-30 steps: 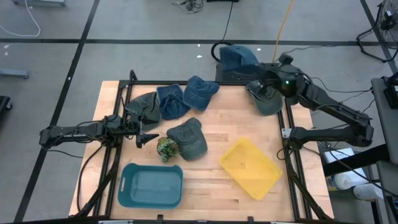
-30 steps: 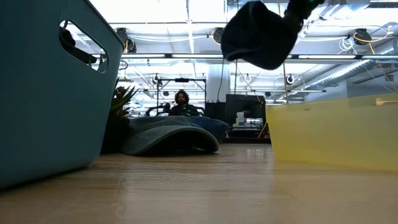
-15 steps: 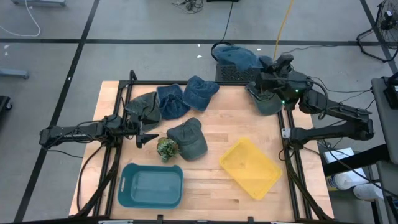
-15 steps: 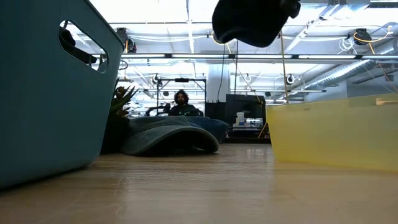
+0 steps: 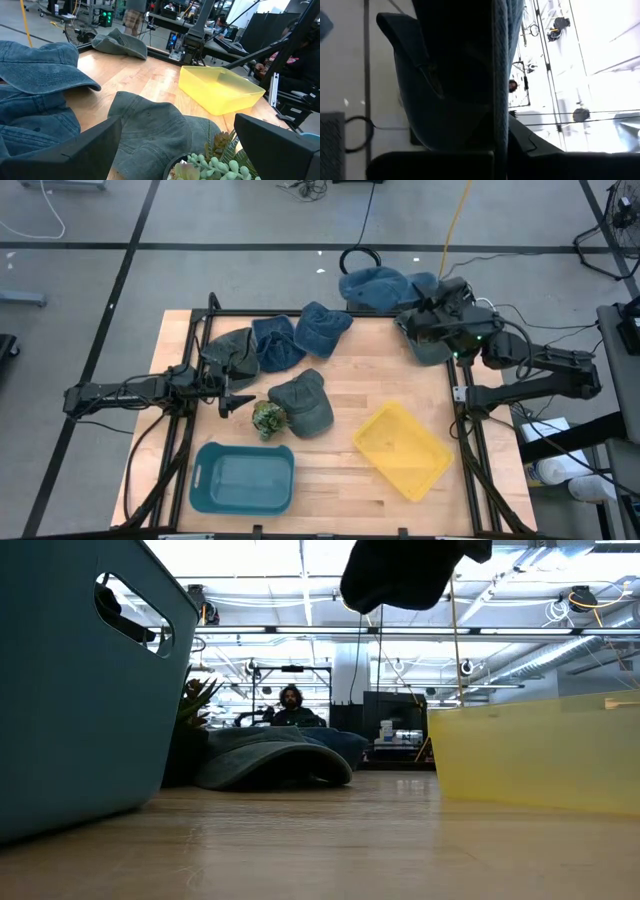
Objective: Pick & Place hat
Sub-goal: Put the right blue cap into the blue bin
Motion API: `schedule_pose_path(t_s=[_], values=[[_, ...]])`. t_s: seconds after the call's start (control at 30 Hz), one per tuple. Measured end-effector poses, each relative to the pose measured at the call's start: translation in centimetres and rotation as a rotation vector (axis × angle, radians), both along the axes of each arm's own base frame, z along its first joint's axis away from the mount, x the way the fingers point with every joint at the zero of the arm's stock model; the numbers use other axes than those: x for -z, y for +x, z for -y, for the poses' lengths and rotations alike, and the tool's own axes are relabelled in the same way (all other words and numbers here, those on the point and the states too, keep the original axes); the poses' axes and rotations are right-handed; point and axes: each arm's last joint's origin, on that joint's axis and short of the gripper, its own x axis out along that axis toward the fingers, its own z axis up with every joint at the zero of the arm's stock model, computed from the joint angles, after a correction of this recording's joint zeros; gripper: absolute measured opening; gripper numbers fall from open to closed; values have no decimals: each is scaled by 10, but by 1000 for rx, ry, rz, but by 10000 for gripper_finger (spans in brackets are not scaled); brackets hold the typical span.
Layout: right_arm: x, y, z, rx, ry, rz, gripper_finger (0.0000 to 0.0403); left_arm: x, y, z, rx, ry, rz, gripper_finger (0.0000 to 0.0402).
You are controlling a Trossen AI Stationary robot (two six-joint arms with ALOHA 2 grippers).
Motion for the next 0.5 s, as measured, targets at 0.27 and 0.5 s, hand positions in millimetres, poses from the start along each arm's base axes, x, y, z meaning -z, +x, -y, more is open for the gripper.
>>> schedule_pose_path(t_s=[0.27, 0.5], values=[[-4, 0, -10, 19, -41, -19, 0, 0, 0, 0, 0, 0, -1, 397], [-5, 2, -23, -22, -24, 22, 0, 0, 0, 0, 0, 0, -1, 397]])
